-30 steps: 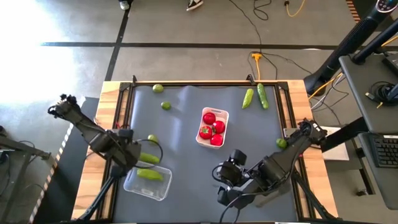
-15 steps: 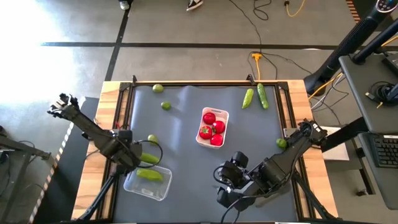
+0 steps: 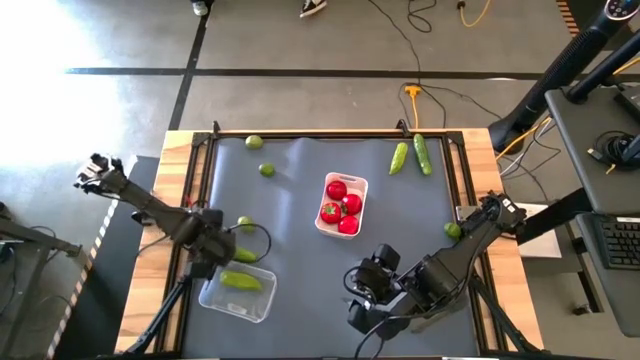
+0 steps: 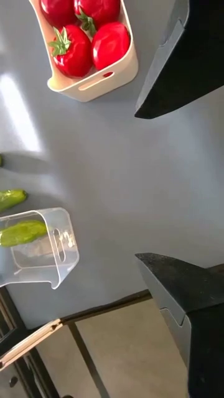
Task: Sort produce into baskets
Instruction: Put the bottom cucumber into the transparent bin
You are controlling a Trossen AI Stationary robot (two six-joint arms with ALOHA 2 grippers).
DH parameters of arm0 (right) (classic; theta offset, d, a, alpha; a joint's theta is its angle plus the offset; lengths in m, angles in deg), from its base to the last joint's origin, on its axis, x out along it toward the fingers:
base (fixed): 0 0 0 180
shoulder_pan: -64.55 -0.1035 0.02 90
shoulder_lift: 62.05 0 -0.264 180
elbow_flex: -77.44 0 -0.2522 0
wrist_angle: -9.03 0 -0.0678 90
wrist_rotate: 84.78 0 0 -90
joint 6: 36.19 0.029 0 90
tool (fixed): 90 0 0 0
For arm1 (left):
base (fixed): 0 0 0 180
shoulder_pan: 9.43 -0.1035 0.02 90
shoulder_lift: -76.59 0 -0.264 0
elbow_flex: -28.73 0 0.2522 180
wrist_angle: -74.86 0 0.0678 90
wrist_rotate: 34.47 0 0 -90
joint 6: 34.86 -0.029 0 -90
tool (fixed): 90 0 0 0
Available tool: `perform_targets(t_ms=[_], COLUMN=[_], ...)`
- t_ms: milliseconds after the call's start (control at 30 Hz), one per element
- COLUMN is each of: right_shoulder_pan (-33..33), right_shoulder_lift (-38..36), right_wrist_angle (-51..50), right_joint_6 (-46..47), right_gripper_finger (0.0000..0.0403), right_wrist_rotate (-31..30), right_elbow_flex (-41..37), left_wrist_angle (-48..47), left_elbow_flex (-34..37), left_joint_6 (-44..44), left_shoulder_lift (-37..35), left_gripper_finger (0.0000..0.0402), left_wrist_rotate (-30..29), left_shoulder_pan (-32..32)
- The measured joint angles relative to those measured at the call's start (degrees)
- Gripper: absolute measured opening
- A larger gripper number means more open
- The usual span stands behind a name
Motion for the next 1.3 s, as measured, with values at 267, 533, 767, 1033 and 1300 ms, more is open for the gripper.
perform_targets(t_ms=[267, 533, 767, 1033, 1300], right_shoulder_pan=[0.0, -1.0, -1.5, -1.5, -1.5], right_shoulder_lift=[0.0, 0.0, 0.0, 0.0, 0.0], right_wrist_angle=[0.2, 0.2, 0.3, 0.6, 0.7], right_joint_6=[1.2, 6.4, 7.6, 7.6, 7.6], right_gripper_finger=[0.0364, 0.0364, 0.0364, 0.0364, 0.0364], right_wrist_rotate=[0.0, -0.1, 0.0, 0.0, -0.1], right_elbow_flex=[-0.5, -1.5, -2.5, -2.7, -2.8], left_wrist_angle=[3.5, 3.7, 7.3, 11.0, 12.3], left_elbow_flex=[2.0, 5.6, 6.5, 7.1, 6.8], left_joint_6=[-11.5, -15.2, -12.0, -10.6, -11.3], left_shoulder_lift=[1.0, 1.8, 5.8, 12.4, 16.1], left_gripper_finger=[0.0299, 0.0299, 0.0298, 0.0266, 0.0163], left_wrist_rotate=[8.5, 13.4, 13.3, 13.3, 12.6], left_shoulder_pan=[-14.1, -18.0, -18.0, -18.0, -18.0])
